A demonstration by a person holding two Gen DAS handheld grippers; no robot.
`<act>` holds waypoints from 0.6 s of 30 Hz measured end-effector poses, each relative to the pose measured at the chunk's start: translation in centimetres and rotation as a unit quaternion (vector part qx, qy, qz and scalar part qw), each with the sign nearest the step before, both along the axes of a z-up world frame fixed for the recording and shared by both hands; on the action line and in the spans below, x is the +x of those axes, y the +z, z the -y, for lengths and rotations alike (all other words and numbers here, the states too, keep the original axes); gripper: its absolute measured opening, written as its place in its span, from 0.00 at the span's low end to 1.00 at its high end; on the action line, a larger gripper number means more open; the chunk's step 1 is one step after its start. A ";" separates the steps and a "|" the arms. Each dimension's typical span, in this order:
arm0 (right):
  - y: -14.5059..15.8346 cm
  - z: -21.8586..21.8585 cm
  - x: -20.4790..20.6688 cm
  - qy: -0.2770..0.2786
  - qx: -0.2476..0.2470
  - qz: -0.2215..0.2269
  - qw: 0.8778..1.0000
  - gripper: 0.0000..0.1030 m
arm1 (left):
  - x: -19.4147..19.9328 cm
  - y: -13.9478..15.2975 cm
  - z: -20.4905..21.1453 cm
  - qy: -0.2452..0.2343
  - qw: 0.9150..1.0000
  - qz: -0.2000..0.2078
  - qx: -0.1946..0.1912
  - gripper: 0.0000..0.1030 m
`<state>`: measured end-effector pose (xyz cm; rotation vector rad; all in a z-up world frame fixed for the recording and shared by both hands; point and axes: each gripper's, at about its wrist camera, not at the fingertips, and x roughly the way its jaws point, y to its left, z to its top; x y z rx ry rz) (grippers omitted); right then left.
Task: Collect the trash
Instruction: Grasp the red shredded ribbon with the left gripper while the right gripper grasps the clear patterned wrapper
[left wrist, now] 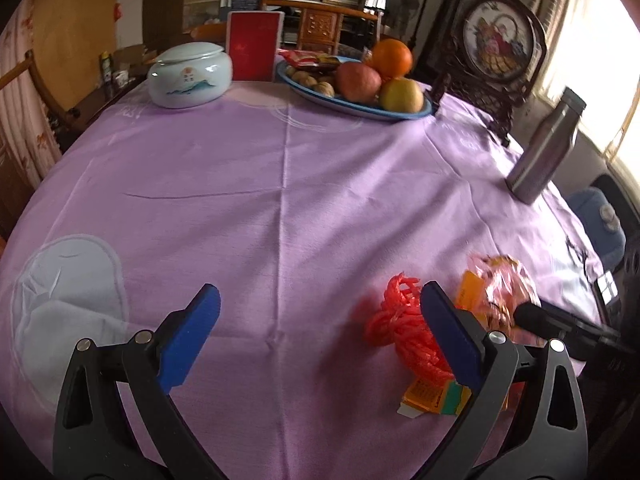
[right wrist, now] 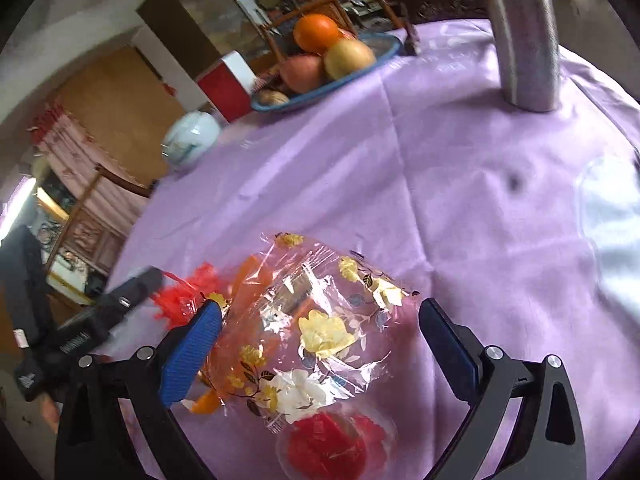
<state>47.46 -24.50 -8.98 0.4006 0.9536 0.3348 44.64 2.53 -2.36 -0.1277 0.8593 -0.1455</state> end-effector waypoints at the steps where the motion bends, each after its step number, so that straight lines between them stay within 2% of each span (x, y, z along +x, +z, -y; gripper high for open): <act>1: 0.1 0.0 0.0 0.008 0.005 0.002 1.000 0.80 | -0.1 -0.1 0.2 -0.004 1.000 0.000 0.003 0.94; 2: 0.1 0.0 -0.1 0.019 0.025 0.002 1.000 0.62 | -0.1 -0.1 0.4 -0.006 1.000 0.000 0.006 0.94; 3: 0.1 0.0 0.0 0.026 0.045 -0.001 0.999 0.38 | -0.1 -0.2 0.5 -0.009 1.000 0.000 0.009 0.94; 4: 0.1 0.1 -0.1 0.032 0.064 -0.004 0.997 0.30 | -0.2 -0.3 0.7 -0.012 1.000 0.000 0.013 0.94; 6: 0.5 0.6 -0.3 0.019 0.065 0.009 0.998 0.21 | -0.3 -0.3 0.9 -0.013 1.000 0.004 0.022 0.94; 8: 1.4 1.3 -0.7 0.007 0.067 0.030 0.997 0.17 | -0.5 -0.2 1.0 -0.016 1.000 0.009 0.024 0.94; 13: 3.4 3.7 -2.3 -0.032 0.091 0.082 0.992 0.17 | -0.7 0.2 1.3 -0.033 0.999 0.021 0.014 0.94; 18: 3.3 4.3 -2.3 -0.052 0.074 0.075 0.993 0.17 | -1.1 0.2 2.2 -0.066 0.998 0.024 -0.003 0.94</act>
